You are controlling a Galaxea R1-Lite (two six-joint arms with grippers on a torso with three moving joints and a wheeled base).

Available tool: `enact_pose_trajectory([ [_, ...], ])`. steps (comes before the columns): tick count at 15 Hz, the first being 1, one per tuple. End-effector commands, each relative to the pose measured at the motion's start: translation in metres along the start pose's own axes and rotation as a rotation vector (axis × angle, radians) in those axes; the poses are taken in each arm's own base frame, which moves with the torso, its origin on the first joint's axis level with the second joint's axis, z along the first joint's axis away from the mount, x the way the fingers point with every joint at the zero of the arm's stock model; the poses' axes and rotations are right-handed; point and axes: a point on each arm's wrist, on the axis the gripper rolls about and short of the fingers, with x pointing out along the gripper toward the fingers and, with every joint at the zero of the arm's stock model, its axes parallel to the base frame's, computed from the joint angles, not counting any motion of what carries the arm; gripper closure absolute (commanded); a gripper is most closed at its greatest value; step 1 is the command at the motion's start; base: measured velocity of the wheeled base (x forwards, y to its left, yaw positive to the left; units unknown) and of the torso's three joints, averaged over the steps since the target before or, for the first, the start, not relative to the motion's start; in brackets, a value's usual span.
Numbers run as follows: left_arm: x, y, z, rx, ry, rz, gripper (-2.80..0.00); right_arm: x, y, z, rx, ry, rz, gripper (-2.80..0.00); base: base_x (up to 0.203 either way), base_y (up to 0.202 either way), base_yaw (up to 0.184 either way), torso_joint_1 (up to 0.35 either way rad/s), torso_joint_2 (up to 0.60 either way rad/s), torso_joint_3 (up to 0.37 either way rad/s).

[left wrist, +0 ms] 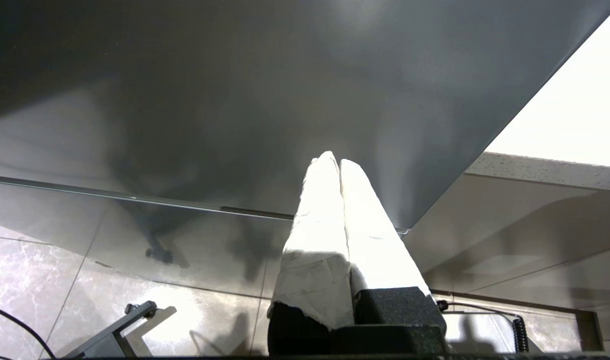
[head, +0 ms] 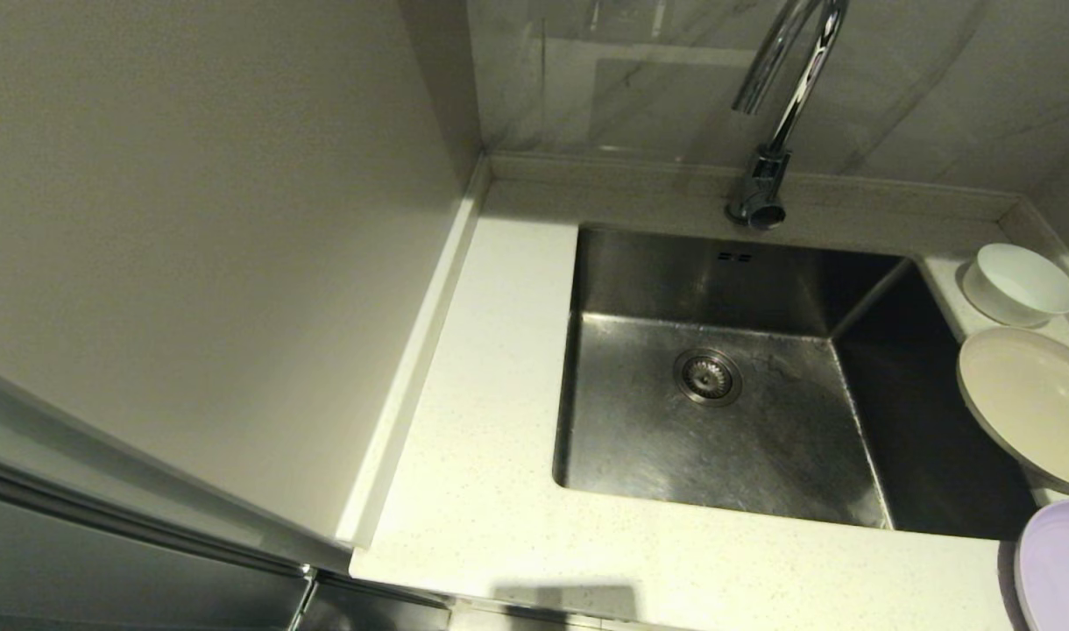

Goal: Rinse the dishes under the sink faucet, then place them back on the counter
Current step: Put a bowl into the sink

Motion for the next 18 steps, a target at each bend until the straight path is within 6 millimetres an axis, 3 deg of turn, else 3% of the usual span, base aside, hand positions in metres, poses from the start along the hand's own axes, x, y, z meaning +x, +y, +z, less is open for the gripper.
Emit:
enact_pose_trajectory([
  [1,0.000,0.000,0.000,-0.001,-0.003,0.001,0.00,0.000,0.000,0.000,-0.007,0.001,-0.002,0.00,0.000,0.000,0.000,0.000,0.00,0.000],
  [5,0.000,0.000,0.000,-0.001,-0.003,0.001,0.00,-0.002,0.000,0.008,-0.007,-0.020,-0.009,0.00,0.000,0.000,0.000,0.000,0.00,0.000],
  [7,0.000,0.000,0.000,-0.001,-0.004,0.001,0.00,-0.004,0.001,0.043,0.038,-0.054,-0.019,0.00,0.000,0.000,0.000,0.000,0.00,0.000],
  [10,0.000,0.000,0.000,-0.001,-0.004,0.001,0.00,0.008,0.005,0.138,0.166,-0.106,-0.019,0.00,0.000,0.000,0.000,0.000,0.00,0.000],
  [13,0.000,0.000,0.000,-0.001,-0.003,0.001,0.00,0.054,0.008,0.195,0.190,-0.046,-0.051,0.00,0.000,0.000,0.000,0.000,0.00,0.000],
  [18,0.000,0.000,0.000,-0.001,-0.003,0.001,0.00,0.157,0.009,0.270,0.134,0.132,-0.237,0.00,0.000,0.000,0.000,0.000,0.00,0.000],
])
